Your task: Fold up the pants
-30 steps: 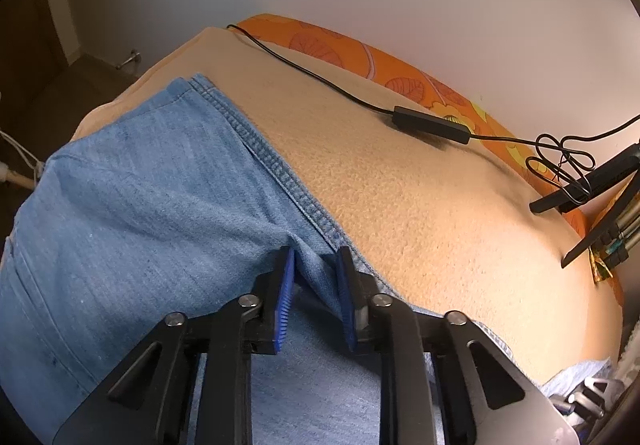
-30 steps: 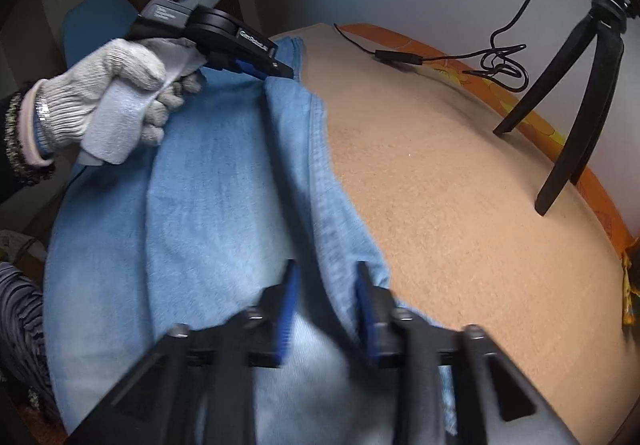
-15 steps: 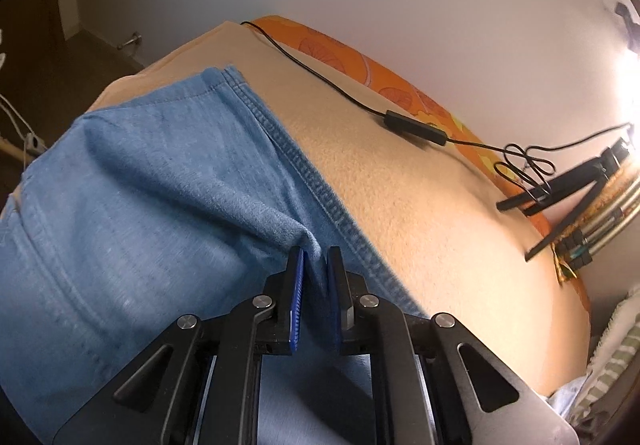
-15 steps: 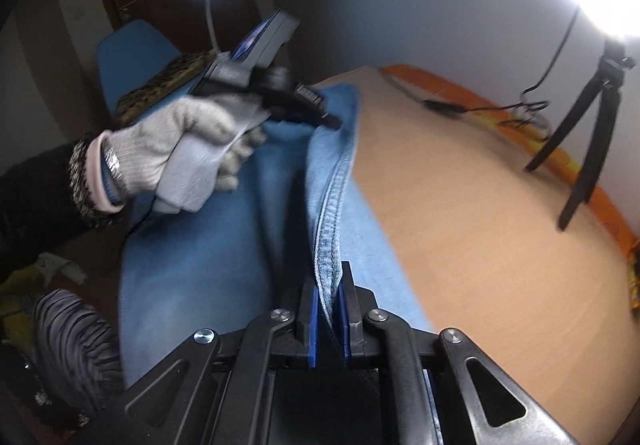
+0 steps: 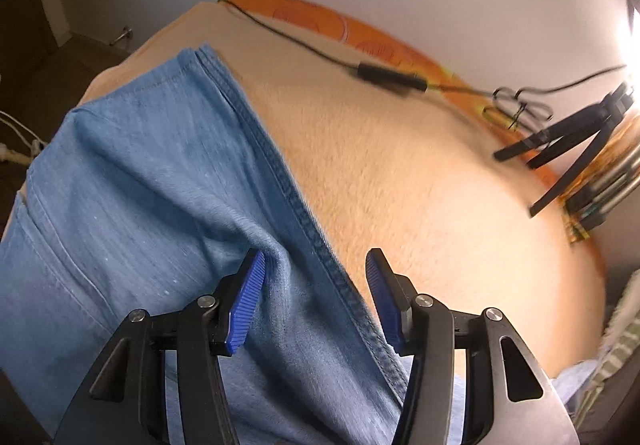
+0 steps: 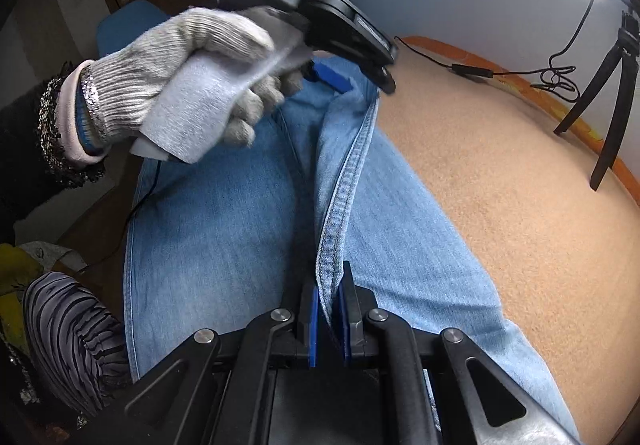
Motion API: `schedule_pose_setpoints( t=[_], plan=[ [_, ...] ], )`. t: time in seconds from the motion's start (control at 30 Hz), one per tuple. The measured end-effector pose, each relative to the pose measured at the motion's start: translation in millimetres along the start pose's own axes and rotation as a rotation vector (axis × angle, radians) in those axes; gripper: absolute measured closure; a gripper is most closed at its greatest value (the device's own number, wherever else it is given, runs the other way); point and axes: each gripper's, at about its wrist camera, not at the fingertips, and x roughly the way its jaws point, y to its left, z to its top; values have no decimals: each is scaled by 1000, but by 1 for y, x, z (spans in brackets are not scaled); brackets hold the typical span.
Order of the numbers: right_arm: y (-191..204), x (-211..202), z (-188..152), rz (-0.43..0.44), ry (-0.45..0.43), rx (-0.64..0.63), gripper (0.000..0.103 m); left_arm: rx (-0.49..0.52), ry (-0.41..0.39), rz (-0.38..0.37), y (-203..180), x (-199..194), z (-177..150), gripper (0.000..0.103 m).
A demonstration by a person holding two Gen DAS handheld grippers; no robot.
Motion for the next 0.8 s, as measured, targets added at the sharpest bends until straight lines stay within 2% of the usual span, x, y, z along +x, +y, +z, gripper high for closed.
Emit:
schedule_pose_setpoints(
  t=[0.07, 0.17, 0.2, 0.23, 0.3, 0.33, 0.63, 0.8],
  plan=[
    [2, -1, 0, -4, -5, -5, 96, -1, 15, 29, 0, 9, -3, 51],
    [5, -9, -4, -6, -16, -12, 96, -16, -7, 30, 3, 11, -4, 52],
    [5, -10, -3, -8, -20, -16, 96, -20, -13, 31, 4, 11, -4, 60],
    [10, -15, -7, -9, -24, -18, 96, -25, -22, 37, 6, 10, -3, 75],
    [10, -18, -7, -11, -31, -16, 96, -48, -32, 20, 15, 7, -2, 89],
    [10, -20, -7, -11, -35, -13, 96, -71, -39, -2, 22, 4, -2, 92],
    [17, -38, -11, -8, -41, -16, 96, -76, -130, -85, 37, -33, -10, 96],
    [32, -46, -14, -4, -19, -38, 96, -83, -187, -137, 59, -66, -32, 96]
  ],
)
